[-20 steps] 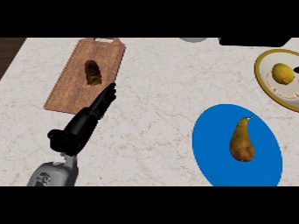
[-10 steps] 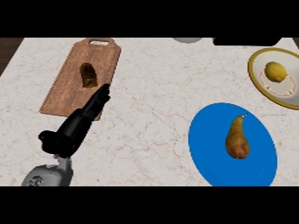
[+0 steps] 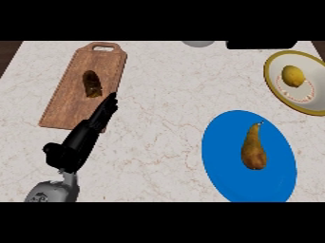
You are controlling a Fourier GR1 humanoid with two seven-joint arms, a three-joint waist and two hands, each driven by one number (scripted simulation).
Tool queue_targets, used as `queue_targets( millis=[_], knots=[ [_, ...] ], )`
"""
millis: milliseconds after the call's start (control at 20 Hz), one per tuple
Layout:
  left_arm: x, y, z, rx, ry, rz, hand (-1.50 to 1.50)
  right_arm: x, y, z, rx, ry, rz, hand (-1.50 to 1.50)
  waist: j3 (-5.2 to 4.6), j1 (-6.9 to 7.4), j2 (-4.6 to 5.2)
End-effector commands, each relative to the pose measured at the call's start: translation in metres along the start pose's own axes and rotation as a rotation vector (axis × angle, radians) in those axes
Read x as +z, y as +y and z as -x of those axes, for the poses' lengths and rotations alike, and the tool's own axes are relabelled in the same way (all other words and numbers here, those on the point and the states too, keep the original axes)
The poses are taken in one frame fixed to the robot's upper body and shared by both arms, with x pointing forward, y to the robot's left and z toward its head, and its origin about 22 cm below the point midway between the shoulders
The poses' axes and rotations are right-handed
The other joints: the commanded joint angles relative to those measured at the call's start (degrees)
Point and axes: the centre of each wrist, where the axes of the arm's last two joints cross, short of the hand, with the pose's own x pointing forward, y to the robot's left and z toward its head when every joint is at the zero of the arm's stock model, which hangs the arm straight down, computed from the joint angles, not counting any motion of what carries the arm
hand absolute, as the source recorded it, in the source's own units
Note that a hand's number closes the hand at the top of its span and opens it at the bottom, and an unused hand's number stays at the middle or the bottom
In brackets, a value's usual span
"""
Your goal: Pick the lemon from the plate and place it in the bowl
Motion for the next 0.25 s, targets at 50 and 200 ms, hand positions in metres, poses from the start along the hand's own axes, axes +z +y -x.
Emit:
queue_targets(
  millis=[50,200],
  knots=[
    [-0.009,0.015,-0.011,0.001,0.005,-0.014,0.0,-0.008,-0.063,0.043,-0.043,-0.013,-0.032,-1.5,-0.03,-0.5,-0.09],
    [0.001,0.01,-0.004,-0.009,-0.002,-0.021,0.0,-0.012,-0.107,0.062,-0.071,-0.032,-0.038,-1.5,-0.03,-0.61,-0.16]
  ],
)
